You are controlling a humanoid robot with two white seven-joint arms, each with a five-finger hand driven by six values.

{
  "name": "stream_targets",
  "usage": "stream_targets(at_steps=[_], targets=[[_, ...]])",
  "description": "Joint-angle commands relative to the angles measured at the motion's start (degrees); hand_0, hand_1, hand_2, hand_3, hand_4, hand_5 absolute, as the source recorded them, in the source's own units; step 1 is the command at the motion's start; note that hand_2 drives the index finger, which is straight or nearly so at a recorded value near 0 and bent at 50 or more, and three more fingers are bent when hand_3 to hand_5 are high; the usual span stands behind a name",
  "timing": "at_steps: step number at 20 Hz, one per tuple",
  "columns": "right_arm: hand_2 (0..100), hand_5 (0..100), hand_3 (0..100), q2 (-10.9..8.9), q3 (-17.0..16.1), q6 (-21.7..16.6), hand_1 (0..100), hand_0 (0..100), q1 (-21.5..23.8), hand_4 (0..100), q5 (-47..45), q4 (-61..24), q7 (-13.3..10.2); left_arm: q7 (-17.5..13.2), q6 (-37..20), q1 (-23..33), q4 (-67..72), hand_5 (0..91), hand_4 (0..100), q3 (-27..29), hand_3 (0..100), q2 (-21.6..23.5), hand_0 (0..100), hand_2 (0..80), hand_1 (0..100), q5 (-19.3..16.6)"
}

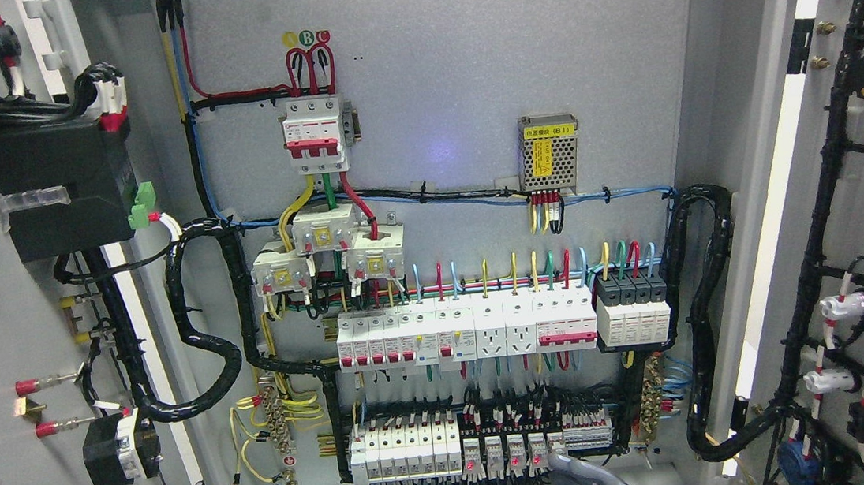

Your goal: Open door with both hands

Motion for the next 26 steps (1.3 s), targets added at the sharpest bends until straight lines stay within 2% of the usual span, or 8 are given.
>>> stream_targets(at_steps=[1, 4, 6, 15, 19, 22, 26], targets=[[0, 0, 0, -2.14, -5.84, -1.09, 0, 0, 5.2, 0, -0.29, -2.15, 0.13, 0.04, -2.21, -3.04, -1.91, 0.0, 0, 3.93, 0, 0.55, 0, 0.0, 0, 2.0], [0, 0, 0, -2.14, -8.04, -1.61, 0, 0, 6.44, 0, -0.29, -2.15, 0.22, 0.04, -3.53, -3.47, -1.91, 0.0, 0, 4.64, 0, 0.64, 0, 0.0, 0, 2.71], [0, 0, 0, -2.84, -9.01, -3.45, 0, 0, 7.67, 0, -0.29, -2.15, 0.22, 0.04, -4.84, -3.91, -1.91, 0.0, 0, 5.07, 0, 0.64, 0, 0.0, 0, 2.8], [0, 0, 0, -3.9, -10.51, -11.63, 0, 0, 8.2, 0, -0.64, -1.89, 0.31, 0.04, -7.05, -5.58, -2.34, 0.0, 0, 6.31, 0, 0.64, 0, 0.0, 0, 4.03], [0, 0, 0, -4.33, -12.26, -11.46, 0, 0, 8.29, 0, -7.04, -1.62, 0.4, 0.12, -8.27, -6.29, -2.52, 0.0, 0, 7.19, 0, 0.64, 0, 0.0, 0, 4.99], [0, 0, 0, -5.57, -13.23, -11.46, 0, 0, 8.29, 0, -7.41, -1.71, 0.4, 0.12, -8.28, -6.9, -2.61, 0.0, 0, 7.19, 0, 0.64, 0, 0.0, 0, 5.52], [0, 0, 0, -5.57, -15.33, -11.55, 0, 0, 10.04, 0, -7.41, -1.71, 0.4, 0.12, -8.8, -7.26, -2.61, 0.0, 0, 8.59, 0, 0.72, 0, 0.0, 0, 6.83]])
